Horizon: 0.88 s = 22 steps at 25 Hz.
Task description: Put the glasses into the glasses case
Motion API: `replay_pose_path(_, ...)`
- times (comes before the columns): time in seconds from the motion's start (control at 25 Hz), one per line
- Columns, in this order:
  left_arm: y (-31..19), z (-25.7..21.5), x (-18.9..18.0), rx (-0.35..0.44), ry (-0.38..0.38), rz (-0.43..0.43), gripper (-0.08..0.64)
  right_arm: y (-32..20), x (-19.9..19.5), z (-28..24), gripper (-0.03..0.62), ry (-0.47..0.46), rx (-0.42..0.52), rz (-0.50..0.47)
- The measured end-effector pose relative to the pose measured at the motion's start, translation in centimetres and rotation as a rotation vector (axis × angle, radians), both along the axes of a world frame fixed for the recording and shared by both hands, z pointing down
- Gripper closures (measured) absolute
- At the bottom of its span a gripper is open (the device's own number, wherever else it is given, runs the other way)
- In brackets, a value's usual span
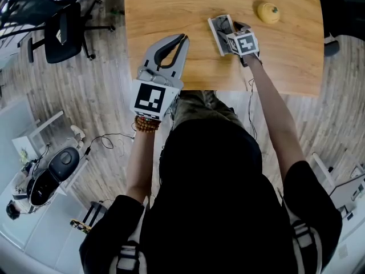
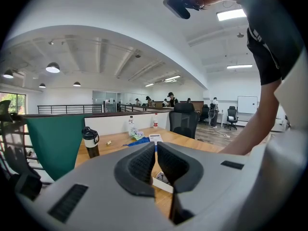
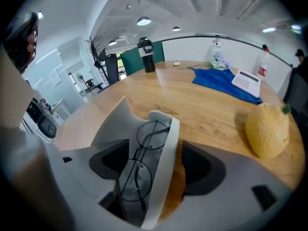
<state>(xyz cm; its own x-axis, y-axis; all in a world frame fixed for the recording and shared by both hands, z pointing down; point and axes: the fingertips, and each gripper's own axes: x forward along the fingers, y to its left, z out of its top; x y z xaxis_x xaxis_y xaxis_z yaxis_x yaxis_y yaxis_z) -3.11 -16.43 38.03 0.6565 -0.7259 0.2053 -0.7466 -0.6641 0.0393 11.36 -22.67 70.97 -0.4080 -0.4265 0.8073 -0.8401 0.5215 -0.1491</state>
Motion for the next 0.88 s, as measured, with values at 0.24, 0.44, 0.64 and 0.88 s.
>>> replay_pose_path(0.24, 0.1, -0.4, -0.4, 0.005, 0.013, -0.011, 0.528, 0.5, 0.6, 0.1, 0.303, 0.007, 0.028, 0.014)
replay_pose_path(0.44, 0.5, -0.1, -0.6, -0.003, 0.007, -0.013, 0.528, 1.2, 0.9, -0.3, 0.341, 0.006, 0.054, 0.010)
replay_pose_path(0.64, 0.7, -0.6, -0.4, 0.012, 0.011, -0.007, 0.528, 2.6, 1.3, -0.9, 0.270, -0.019, 0.045, -0.018)
replay_pose_path(0.88, 1.1, -0.3, 0.4, 0.003, -0.010, 0.016, 0.528, 3.5, 1.9, -0.9, 0.276, -0.057, 0.063, 0.010)
